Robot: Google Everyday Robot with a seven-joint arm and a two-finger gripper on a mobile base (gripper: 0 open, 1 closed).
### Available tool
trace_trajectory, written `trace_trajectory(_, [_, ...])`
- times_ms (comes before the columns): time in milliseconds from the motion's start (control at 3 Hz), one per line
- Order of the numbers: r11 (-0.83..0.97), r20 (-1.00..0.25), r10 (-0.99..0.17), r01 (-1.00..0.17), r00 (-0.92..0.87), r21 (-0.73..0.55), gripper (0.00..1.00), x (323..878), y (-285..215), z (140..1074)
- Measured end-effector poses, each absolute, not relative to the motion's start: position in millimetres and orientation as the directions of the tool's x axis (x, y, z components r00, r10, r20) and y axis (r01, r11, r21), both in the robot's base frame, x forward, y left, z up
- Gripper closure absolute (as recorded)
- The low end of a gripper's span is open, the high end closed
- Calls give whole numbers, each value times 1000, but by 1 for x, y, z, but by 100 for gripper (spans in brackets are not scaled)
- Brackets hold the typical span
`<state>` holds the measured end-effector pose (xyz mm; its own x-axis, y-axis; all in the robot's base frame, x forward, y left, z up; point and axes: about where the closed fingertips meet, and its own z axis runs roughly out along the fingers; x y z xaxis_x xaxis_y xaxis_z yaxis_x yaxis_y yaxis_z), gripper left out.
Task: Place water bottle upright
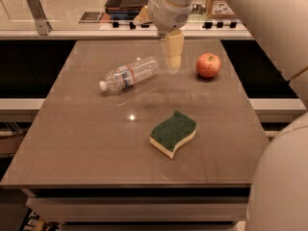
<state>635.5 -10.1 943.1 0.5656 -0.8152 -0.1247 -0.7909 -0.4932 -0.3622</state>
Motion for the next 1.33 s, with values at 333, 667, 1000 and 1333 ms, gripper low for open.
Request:
trace_trajectory(333, [-514, -133, -805, -792, 578, -329, 0, 646, 6, 927])
trace_trajectory(667, [-536, -135, -797, -793, 588, -290, 0, 655, 25, 910])
trace_trajectory(1000, [-551, -126, -797, -796, 591, -251, 0, 662, 41, 895])
trace_trajectory(1333, [-557, -129, -798, -802, 589, -217, 0, 665, 54, 881])
